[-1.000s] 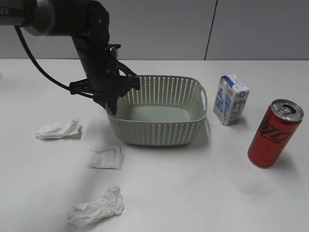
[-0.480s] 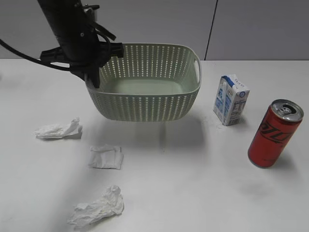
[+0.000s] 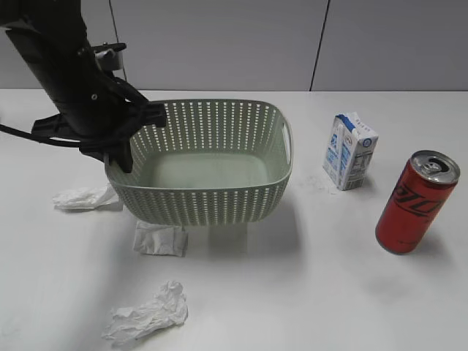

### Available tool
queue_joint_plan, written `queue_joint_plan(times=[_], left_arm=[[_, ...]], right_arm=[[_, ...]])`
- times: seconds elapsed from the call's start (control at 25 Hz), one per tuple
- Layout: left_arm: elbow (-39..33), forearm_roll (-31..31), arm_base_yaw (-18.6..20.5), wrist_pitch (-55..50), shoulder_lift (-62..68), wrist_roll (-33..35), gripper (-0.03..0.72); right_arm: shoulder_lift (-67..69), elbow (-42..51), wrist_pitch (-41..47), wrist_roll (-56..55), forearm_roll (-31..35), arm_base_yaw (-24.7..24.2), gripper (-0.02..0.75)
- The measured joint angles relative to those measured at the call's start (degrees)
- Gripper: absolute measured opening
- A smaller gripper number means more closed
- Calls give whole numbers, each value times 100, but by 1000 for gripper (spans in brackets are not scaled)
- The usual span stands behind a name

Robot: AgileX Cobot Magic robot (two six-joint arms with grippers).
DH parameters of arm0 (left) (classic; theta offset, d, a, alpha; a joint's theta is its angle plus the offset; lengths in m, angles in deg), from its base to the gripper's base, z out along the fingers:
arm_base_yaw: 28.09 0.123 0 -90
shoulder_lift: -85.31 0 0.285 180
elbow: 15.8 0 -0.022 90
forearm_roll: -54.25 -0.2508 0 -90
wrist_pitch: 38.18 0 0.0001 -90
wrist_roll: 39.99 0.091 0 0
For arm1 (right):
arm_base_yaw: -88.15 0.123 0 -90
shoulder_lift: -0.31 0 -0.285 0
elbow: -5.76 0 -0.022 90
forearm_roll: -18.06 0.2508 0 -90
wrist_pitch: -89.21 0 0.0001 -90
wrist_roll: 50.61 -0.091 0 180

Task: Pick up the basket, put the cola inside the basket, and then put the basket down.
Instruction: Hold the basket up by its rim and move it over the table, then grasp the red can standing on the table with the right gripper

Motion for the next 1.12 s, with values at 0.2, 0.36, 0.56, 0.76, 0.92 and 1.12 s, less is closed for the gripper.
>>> queue_joint_plan(times=[0.2,0.36,0.56,0.76,0.92,1.12], left_arm=[[-6,0,0,122,0,20,2],[-6,7,0,206,0,50,2],[-6,7,0,255,0,115,2],[-6,7,0,301,0,128,2],[-6,7,0,314,0,128,2],[-10,12,0,330,0,133,2]], right_arm=[[1334,-655,-431,38,152,395,628],[2462,-1199,-527,52,-11,638,634],[3529,-1482,-655,52,-521,718,634],[4185,-1498,-950,52,-589,724,636],[4474,-1508,-1255,16,-660,724,636],[4649,-1508,-1410,-99,-780,724,636]])
